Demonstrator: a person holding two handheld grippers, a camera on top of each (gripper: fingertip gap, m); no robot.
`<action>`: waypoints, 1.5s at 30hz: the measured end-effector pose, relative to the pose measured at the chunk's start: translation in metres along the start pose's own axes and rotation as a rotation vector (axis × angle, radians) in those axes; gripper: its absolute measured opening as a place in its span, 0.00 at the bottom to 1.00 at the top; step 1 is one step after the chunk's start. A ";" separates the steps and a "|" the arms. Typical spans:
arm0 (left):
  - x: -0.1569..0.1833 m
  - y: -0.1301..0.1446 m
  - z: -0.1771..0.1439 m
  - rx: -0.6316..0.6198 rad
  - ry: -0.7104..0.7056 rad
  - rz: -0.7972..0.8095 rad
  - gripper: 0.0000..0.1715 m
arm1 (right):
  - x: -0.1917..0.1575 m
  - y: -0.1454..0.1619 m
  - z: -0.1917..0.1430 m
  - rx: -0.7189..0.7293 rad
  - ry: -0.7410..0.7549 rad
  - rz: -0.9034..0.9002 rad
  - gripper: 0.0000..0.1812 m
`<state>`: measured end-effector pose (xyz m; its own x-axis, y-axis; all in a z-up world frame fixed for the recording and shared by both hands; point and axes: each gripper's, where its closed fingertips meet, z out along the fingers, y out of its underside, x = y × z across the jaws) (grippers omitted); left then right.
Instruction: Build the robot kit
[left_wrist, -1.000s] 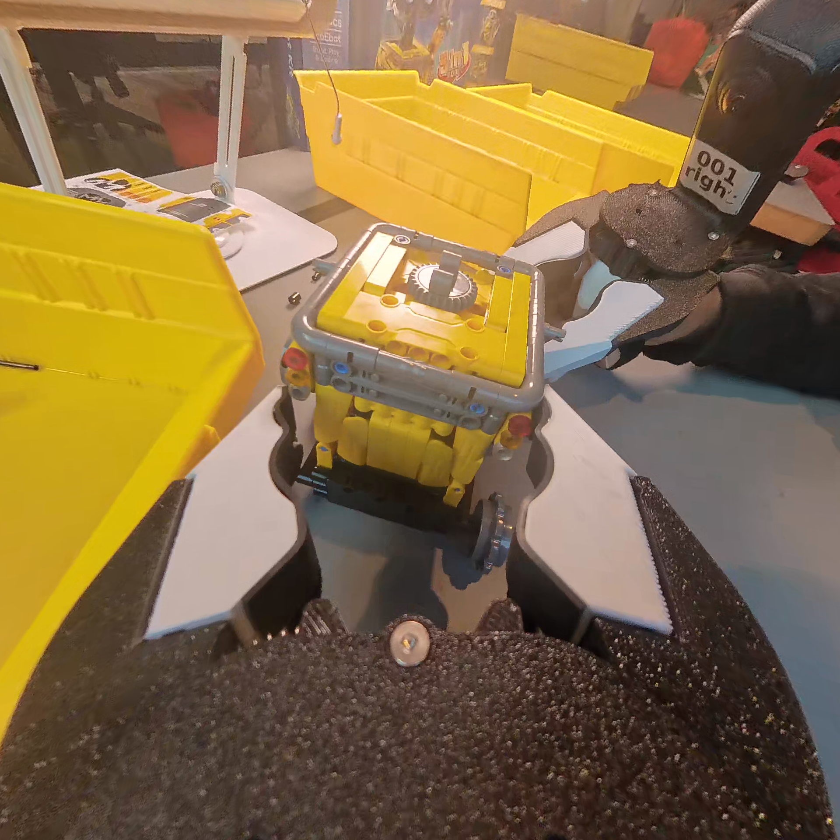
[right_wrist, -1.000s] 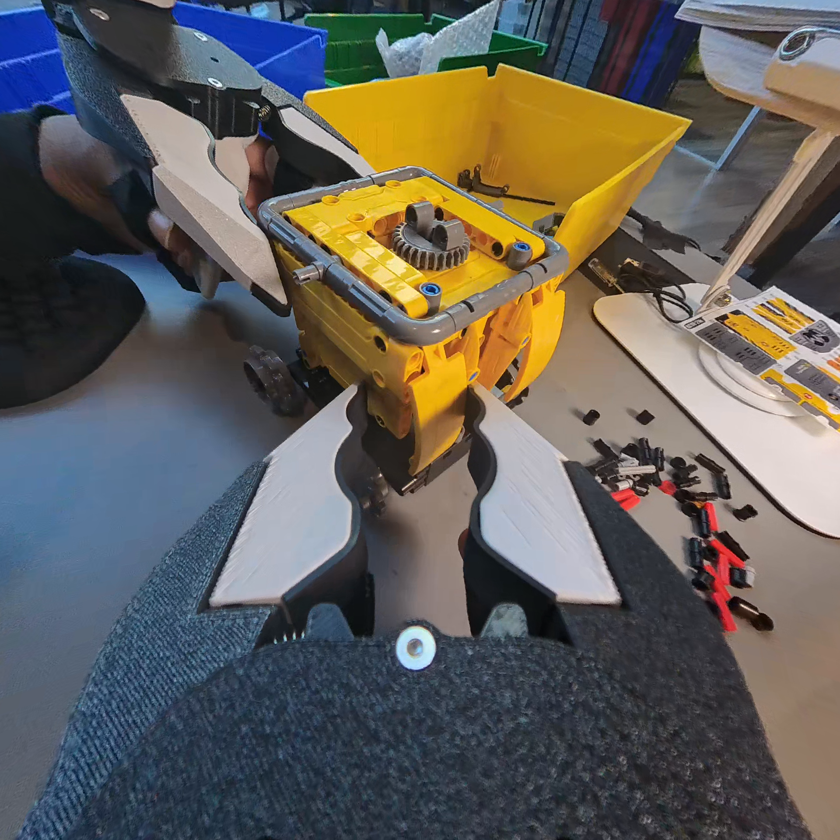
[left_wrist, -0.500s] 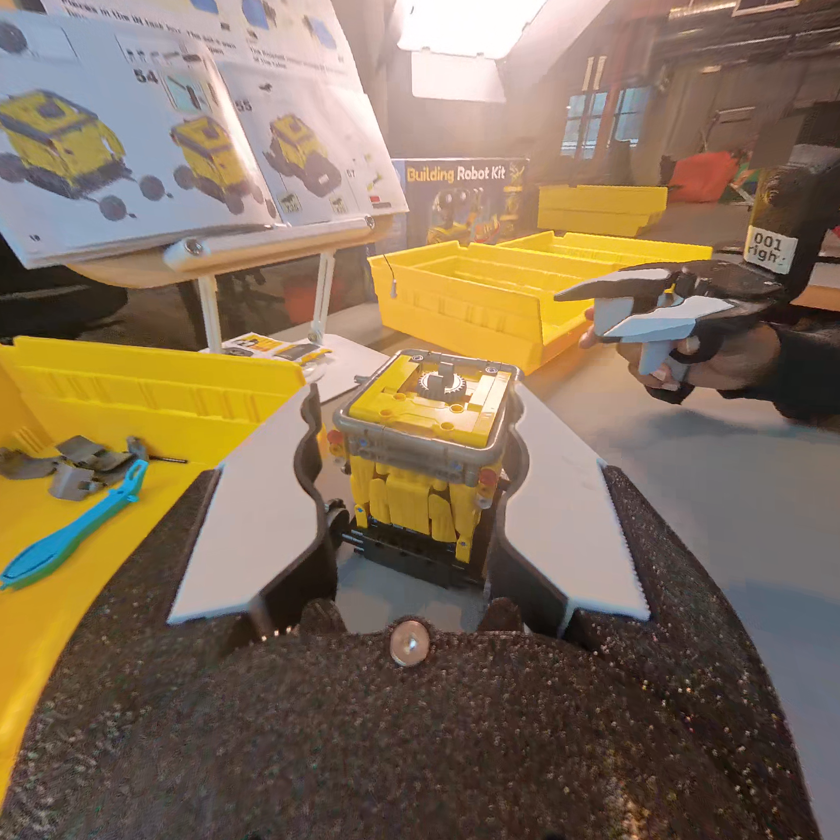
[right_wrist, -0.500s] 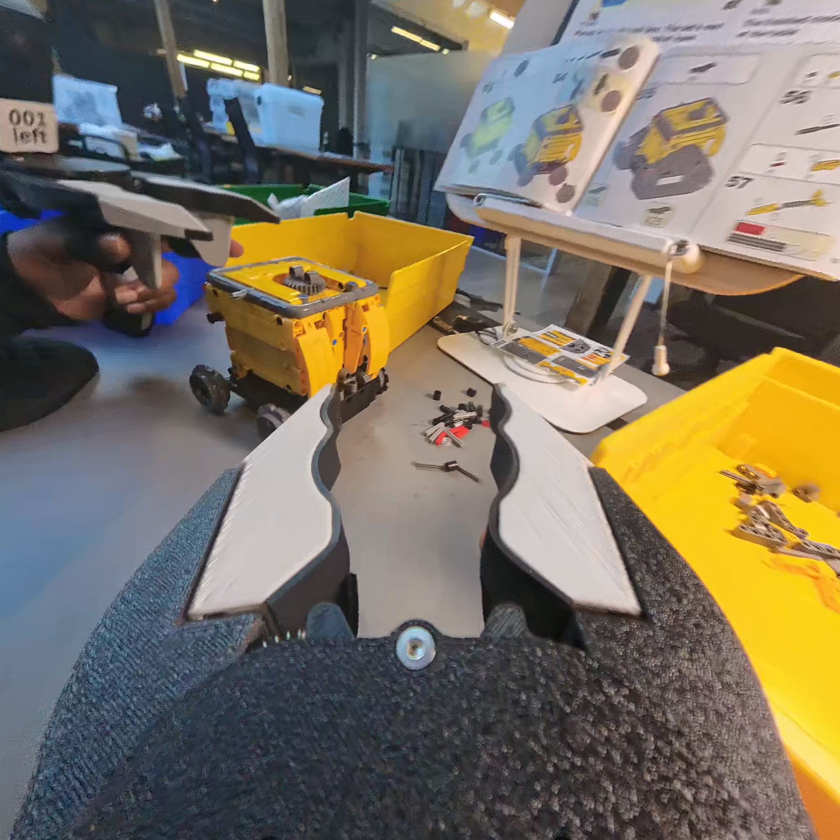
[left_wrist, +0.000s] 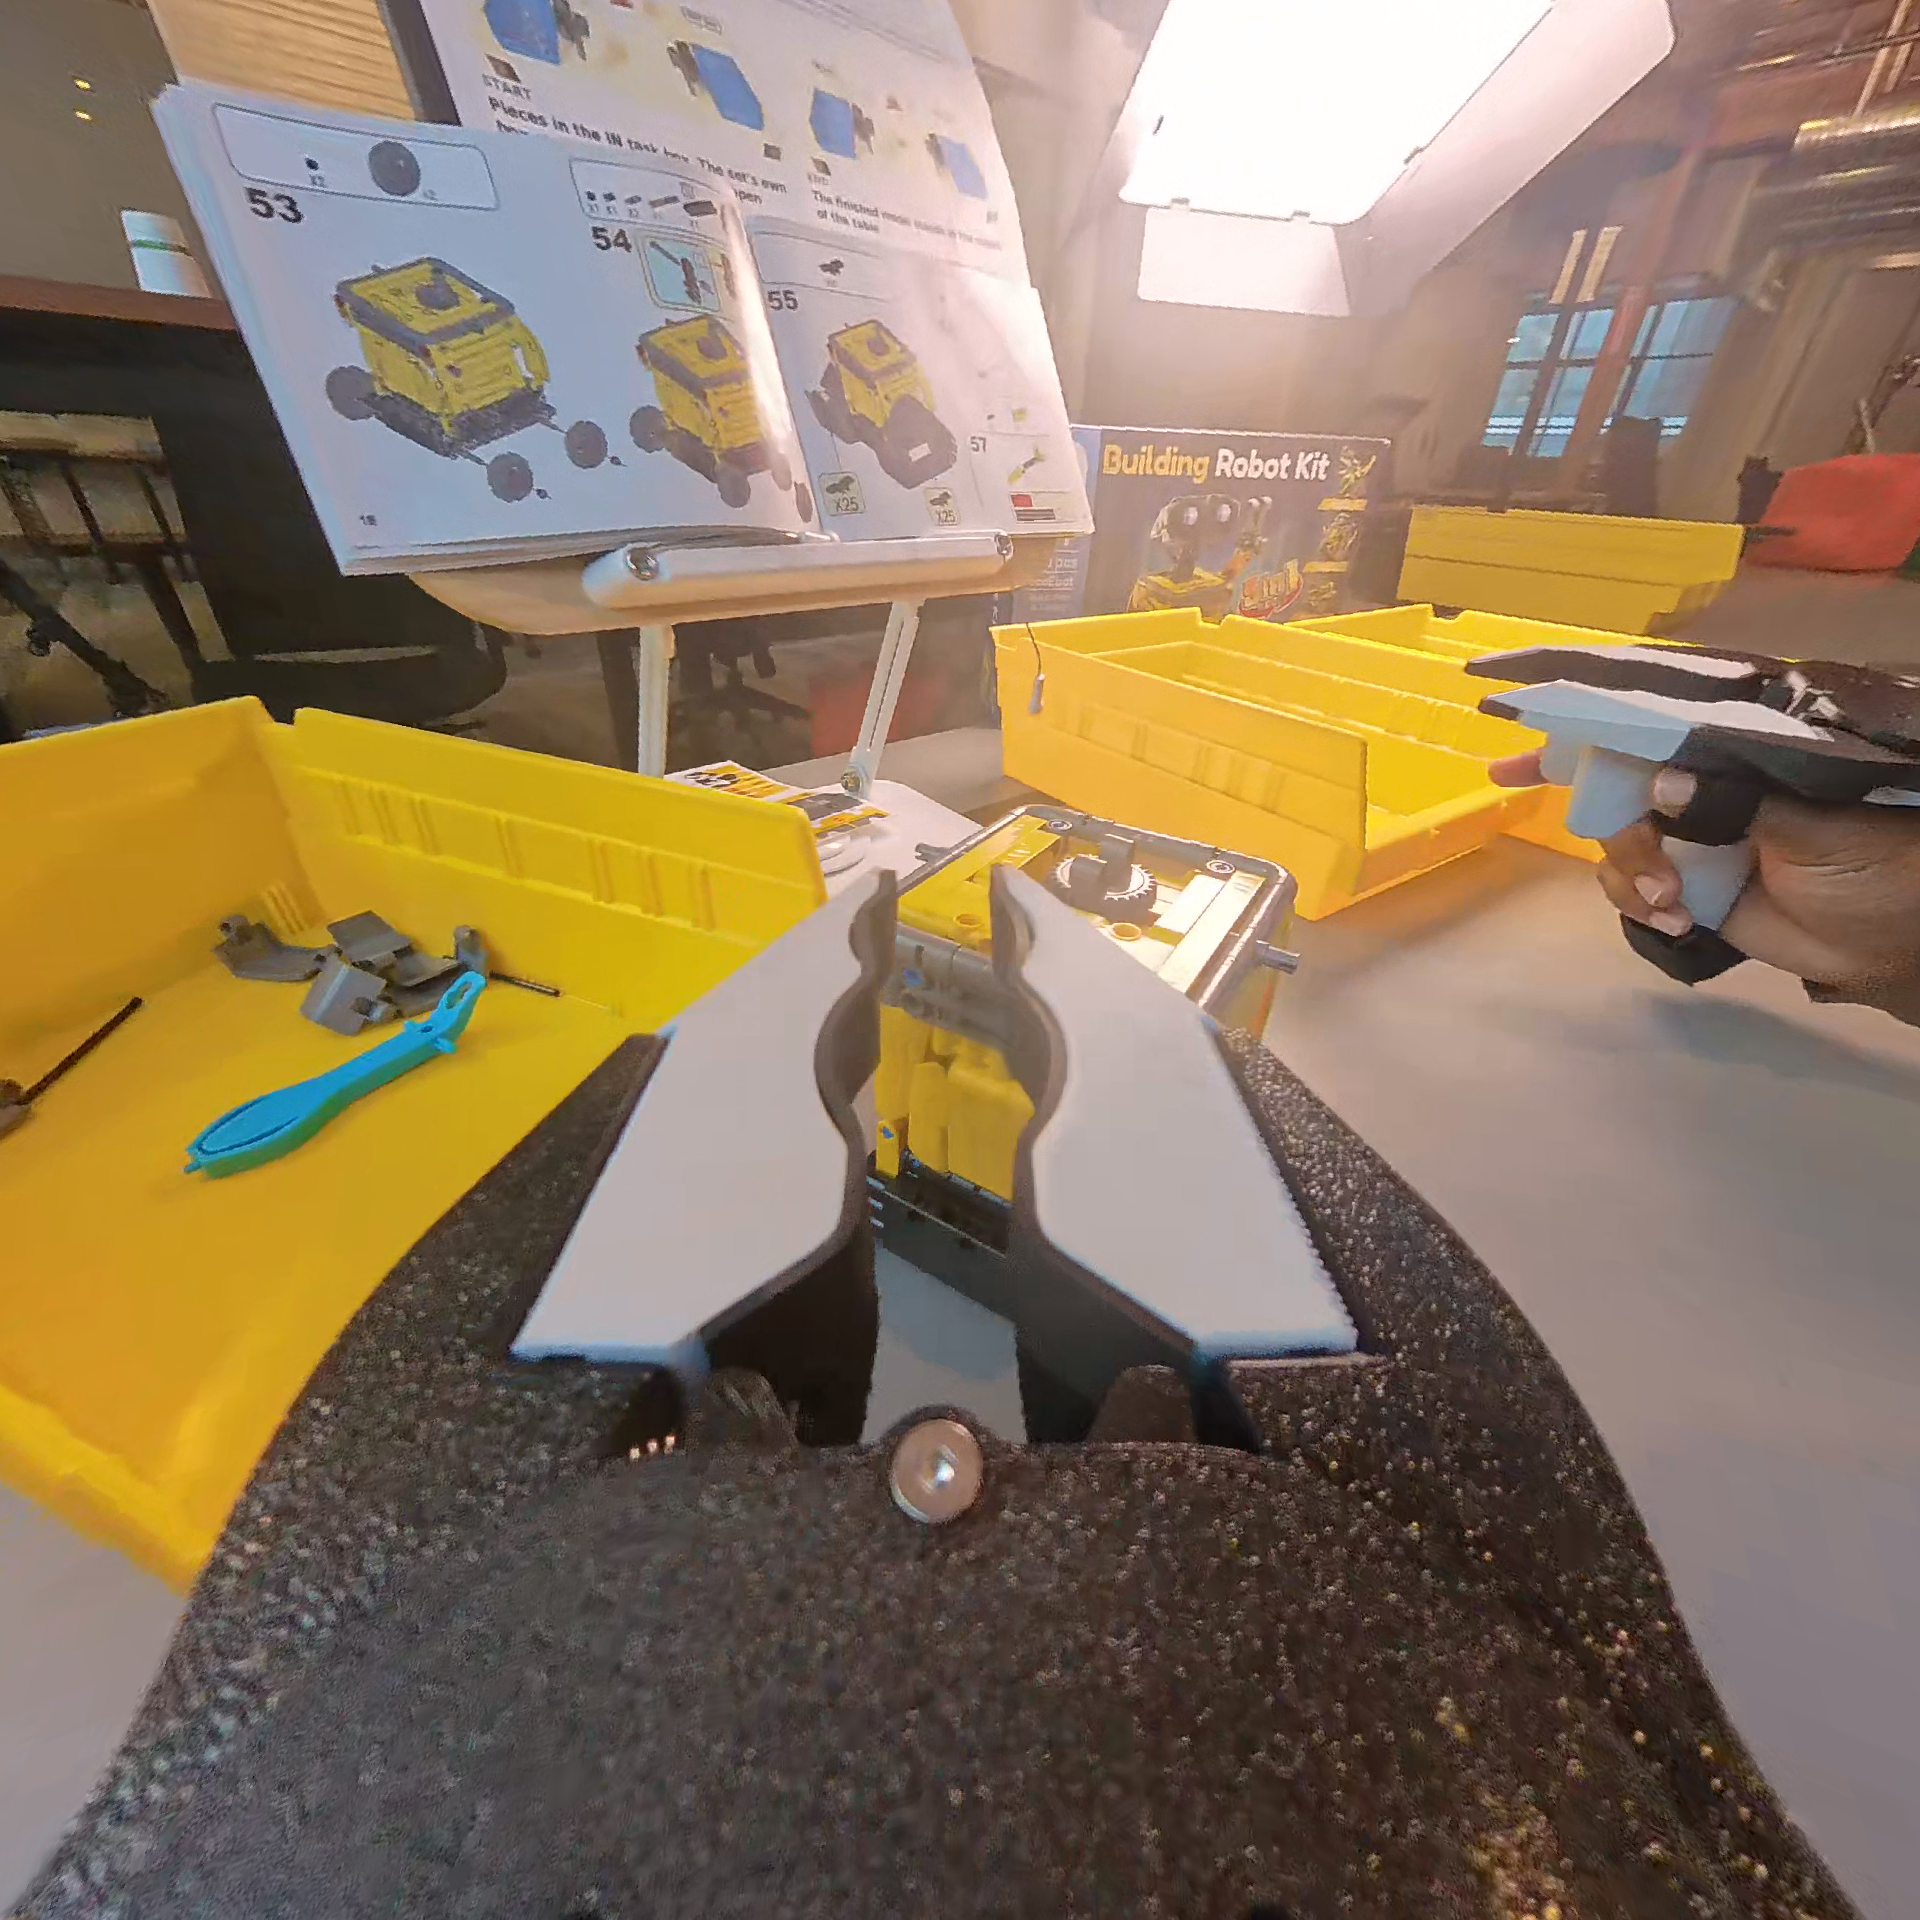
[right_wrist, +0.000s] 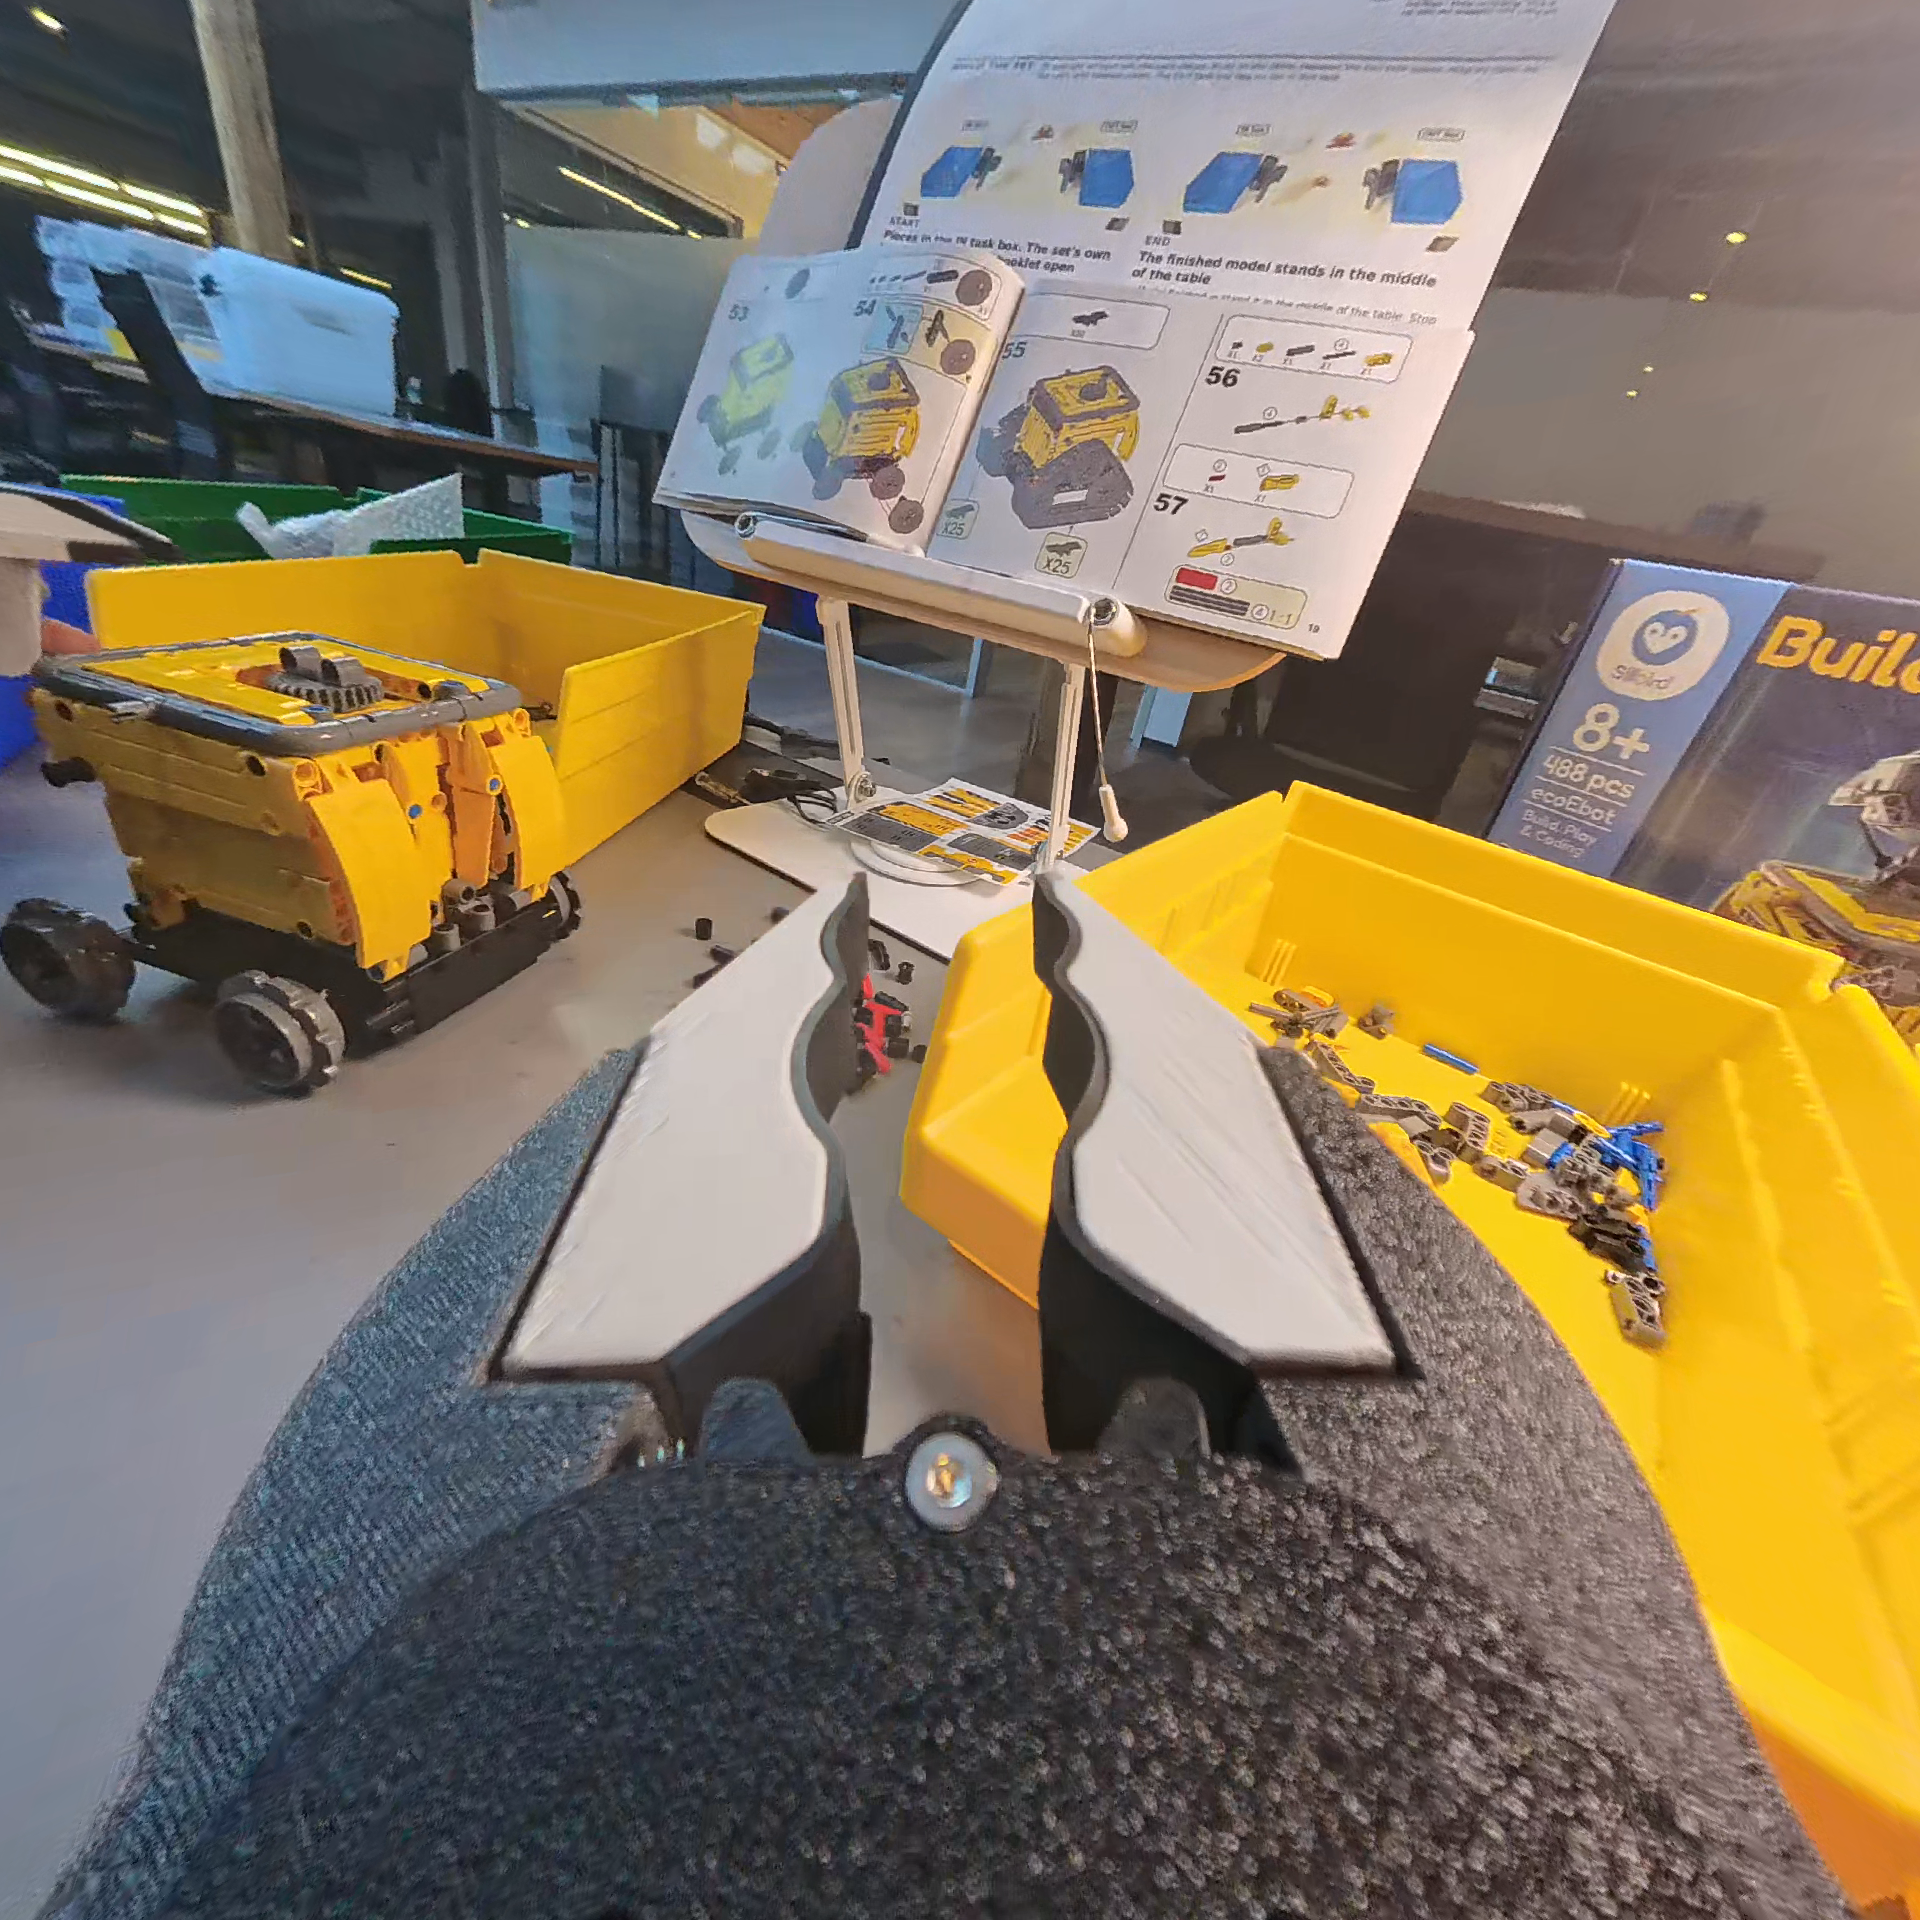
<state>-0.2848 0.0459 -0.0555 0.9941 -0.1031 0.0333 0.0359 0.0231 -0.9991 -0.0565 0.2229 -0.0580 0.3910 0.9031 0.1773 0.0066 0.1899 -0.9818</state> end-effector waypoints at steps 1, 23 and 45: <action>-0.002 0.000 -0.001 0.003 -0.013 0.006 0.06 | 0.003 0.002 0.000 -0.003 0.013 0.010 0.15; -0.026 0.003 -0.005 0.031 -0.134 -0.013 0.14 | 0.013 0.015 0.003 -0.035 0.084 0.088 0.20; -0.027 -0.001 -0.004 0.014 -0.171 0.078 0.49 | 0.004 0.019 0.007 -0.060 0.041 0.065 0.41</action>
<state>-0.3125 0.0449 -0.0560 0.9968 0.0701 -0.0394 -0.0421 0.0380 -0.9984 -0.0619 0.2325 -0.0751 0.4301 0.8958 0.1117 0.0348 0.1072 -0.9936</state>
